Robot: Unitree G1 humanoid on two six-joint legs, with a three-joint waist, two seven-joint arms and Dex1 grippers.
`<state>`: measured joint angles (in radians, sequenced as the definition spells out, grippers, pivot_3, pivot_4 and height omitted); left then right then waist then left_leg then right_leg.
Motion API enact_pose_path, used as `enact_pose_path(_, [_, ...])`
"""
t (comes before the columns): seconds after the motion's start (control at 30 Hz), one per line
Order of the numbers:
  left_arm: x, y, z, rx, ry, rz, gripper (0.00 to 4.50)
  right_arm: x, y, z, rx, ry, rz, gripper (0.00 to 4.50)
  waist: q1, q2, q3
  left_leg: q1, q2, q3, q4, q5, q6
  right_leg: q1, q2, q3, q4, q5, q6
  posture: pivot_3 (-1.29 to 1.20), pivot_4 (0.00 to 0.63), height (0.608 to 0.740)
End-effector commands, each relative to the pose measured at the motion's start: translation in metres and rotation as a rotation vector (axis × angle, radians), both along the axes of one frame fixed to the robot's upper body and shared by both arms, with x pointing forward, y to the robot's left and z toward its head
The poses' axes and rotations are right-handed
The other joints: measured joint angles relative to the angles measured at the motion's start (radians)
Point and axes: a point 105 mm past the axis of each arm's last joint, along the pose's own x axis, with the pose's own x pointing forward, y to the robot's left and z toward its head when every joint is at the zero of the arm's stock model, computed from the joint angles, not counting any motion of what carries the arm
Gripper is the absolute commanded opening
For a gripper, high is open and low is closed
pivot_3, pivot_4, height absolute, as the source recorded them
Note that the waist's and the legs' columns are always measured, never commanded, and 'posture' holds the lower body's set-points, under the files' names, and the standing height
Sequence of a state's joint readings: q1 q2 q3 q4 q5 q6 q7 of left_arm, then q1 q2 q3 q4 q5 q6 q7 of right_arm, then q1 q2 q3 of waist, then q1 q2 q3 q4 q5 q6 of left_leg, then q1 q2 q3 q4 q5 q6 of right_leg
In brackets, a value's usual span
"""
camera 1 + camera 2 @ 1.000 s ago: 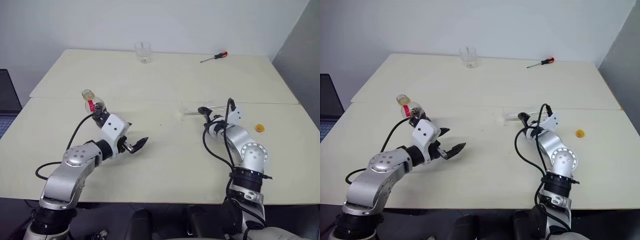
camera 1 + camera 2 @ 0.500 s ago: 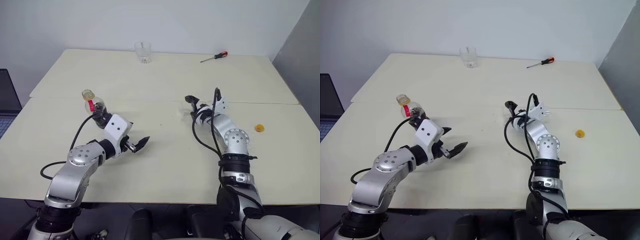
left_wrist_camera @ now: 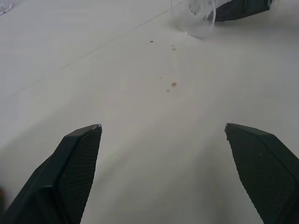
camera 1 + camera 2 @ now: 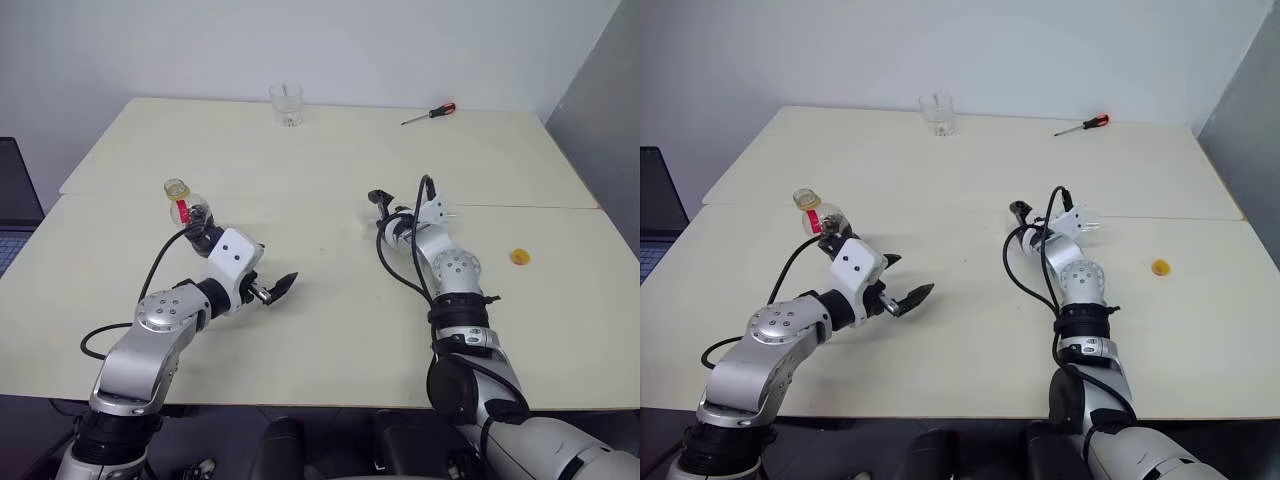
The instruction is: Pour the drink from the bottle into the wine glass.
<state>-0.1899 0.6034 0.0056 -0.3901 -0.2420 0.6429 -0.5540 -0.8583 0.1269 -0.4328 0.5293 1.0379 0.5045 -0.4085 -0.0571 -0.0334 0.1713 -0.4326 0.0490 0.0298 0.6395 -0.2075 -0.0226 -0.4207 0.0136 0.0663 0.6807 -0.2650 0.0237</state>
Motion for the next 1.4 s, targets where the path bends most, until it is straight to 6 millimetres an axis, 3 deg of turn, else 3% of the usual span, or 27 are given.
enact_pose_path(0.03, [0.002,-0.003,0.011,0.008,-0.058,-0.015,4.50,0.005,-0.001,0.014,-0.010,-0.051,-0.033,3.90,0.000,0.000,0.000,0.000,0.000,0.000,0.000,0.000,0.000,0.000,0.000,0.000,0.000,0.000,0.000,0.00,0.150,0.740])
enact_pose_path(0.4, [0.004,-0.004,0.011,0.015,-0.060,-0.020,4.50,0.010,-0.006,0.027,-0.109,-0.127,-0.055,0.17,0.000,0.000,0.000,0.000,0.000,0.000,0.000,0.000,0.000,0.000,0.000,0.000,0.000,0.000,0.000,0.00,0.150,0.740])
enact_pose_path(0.47, [0.005,-0.005,0.012,0.018,-0.064,-0.022,4.50,0.012,-0.007,0.035,-0.164,-0.183,-0.046,0.14,0.001,0.000,0.000,0.000,0.000,0.000,0.000,0.000,0.000,0.000,0.000,0.000,0.000,0.000,0.000,0.00,0.150,0.740])
enact_pose_path(0.57, [0.008,-0.005,0.014,0.016,-0.072,-0.021,4.50,0.012,-0.008,0.057,-0.381,-0.347,-0.024,0.14,0.001,0.001,0.001,0.000,0.000,0.000,0.000,0.000,0.000,-0.001,0.000,0.000,0.000,0.000,0.000,0.00,0.150,0.740])
enact_pose_path(0.67, [0.008,-0.006,0.012,0.014,-0.071,-0.021,4.50,0.004,0.009,0.075,-0.509,-0.537,0.054,0.14,0.000,0.001,0.001,0.000,-0.001,0.001,-0.001,0.000,0.000,-0.001,-0.001,0.001,0.000,0.000,0.000,0.00,0.150,0.740])
enact_pose_path(0.77, [0.007,-0.005,0.009,0.015,-0.063,-0.018,4.50,-0.009,0.029,0.079,-0.651,-0.688,0.146,0.14,-0.003,0.000,0.001,0.000,0.000,0.001,-0.002,0.000,0.000,-0.002,0.000,0.001,0.000,0.000,0.000,0.00,0.150,0.740])
enact_pose_path(1.03, [0.004,-0.002,0.004,0.008,-0.043,0.001,4.50,-0.038,0.089,0.049,-0.854,-0.912,0.390,0.14,-0.002,0.000,0.001,0.001,0.001,0.000,-0.004,0.000,0.000,-0.002,0.000,0.002,0.000,0.000,0.000,0.00,0.150,0.740])
enact_pose_path(1.23, [-0.005,0.018,0.003,-0.102,-0.010,0.082,4.50,-0.039,0.094,0.029,-0.886,-0.927,0.428,0.14,0.000,0.000,0.000,0.001,0.002,0.000,-0.004,0.000,0.000,-0.002,-0.003,0.001,0.000,0.000,0.000,0.00,0.150,0.740])
enact_pose_path(1.33, [-0.009,0.034,-0.005,-0.103,0.010,0.136,4.50,-0.040,0.090,0.001,-0.942,-0.884,0.492,0.14,0.001,0.000,0.000,0.001,0.003,0.000,-0.004,0.000,0.000,-0.001,-0.003,0.001,0.000,0.000,0.000,0.00,0.150,0.740])
enact_pose_path(1.4, [-0.011,0.035,-0.007,-0.089,0.012,0.137,4.50,-0.039,0.086,-0.008,-0.972,-0.869,0.504,0.14,0.001,0.000,0.000,0.001,0.002,0.000,-0.004,0.000,0.000,-0.001,-0.003,0.001,0.000,0.000,0.000,0.00,0.150,0.740])
